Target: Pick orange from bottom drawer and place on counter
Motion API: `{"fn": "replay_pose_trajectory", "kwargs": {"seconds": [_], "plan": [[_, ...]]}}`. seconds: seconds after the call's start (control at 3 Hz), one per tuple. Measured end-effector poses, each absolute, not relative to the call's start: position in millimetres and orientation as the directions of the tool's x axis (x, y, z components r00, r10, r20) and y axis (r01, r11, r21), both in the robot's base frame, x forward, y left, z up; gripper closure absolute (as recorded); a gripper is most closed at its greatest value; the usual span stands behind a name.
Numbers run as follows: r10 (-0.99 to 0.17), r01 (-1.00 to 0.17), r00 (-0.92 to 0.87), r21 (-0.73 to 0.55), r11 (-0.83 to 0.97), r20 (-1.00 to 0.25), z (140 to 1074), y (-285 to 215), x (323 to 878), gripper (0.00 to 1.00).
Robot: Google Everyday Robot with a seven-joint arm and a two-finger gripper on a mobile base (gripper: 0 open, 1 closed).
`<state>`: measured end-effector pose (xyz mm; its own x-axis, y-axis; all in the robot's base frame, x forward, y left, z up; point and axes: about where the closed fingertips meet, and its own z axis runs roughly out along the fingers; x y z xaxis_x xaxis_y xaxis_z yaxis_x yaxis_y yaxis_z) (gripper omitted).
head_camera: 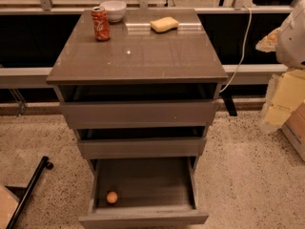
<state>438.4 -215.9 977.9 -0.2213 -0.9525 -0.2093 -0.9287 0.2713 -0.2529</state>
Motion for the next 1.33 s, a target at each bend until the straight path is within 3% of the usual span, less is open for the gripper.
{"fn": "replay_pose_trajectory", "kwargs": {"seconds": [0.33,1.33], "plan": [[-0.952,-0.929,-0.222,-0.253,0.272,-0.209,978,-216,438,0.00],[-0.857,-0.849,-0.455,-0.172,0.499,-0.243,906,-191,476,0.00]]}}
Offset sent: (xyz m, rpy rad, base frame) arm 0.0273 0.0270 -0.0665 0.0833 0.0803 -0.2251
